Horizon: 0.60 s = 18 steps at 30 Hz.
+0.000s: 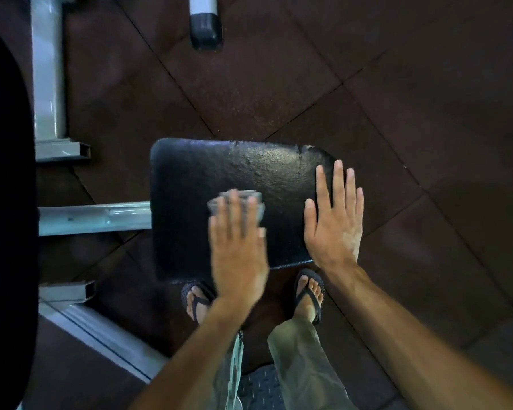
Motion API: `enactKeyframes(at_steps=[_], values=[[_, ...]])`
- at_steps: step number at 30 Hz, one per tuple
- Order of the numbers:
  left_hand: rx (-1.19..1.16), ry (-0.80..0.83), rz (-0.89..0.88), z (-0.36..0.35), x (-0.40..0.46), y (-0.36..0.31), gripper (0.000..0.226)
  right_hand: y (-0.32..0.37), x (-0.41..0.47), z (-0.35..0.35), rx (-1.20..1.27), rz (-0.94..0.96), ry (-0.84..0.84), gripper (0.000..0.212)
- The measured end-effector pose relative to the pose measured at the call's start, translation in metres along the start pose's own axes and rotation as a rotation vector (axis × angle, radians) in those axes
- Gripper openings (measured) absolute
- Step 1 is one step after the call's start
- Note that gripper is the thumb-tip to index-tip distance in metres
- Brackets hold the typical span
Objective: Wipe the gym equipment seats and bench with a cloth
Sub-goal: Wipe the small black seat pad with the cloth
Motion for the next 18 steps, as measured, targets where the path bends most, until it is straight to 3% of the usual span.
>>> enactKeyframes(at_steps=[4, 8, 11, 14, 18], values=[[-0.007, -0.002, -0.285, 0.006, 0.058, -0.055, 0.053, -0.002, 0.001, 0.001, 0.046, 0.031, 0.013, 0.056], [0.003, 0.029, -0.027, 0.018, 0.11, 0.04, 0.052, -0.003, 0.002, 0.0, 0.066, 0.038, 0.02, 0.056], [-0.024, -0.014, 0.093, 0.021, 0.071, 0.093, 0.054, -0.001, 0.0, 0.001, 0.05, 0.02, 0.009, 0.056], [-0.018, 0.017, 0.108, 0.005, 0.01, 0.058, 0.056, 0.0, -0.001, 0.001, 0.024, 0.005, 0.006, 0.056], [-0.111, 0.003, -0.067, -0.003, 0.015, -0.035, 0.055, -0.002, 0.001, 0.003, 0.083, 0.005, 0.049, 0.056]])
Point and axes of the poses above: each hand's wrist, its own x-axis towards the middle knuckle, its own z-axis out of the back of the hand, y = z × x, the point moved 9 cm from there along x, towards the middle knuckle, and after that the axes turned 8 degrees about x, right-handed, at the moved point
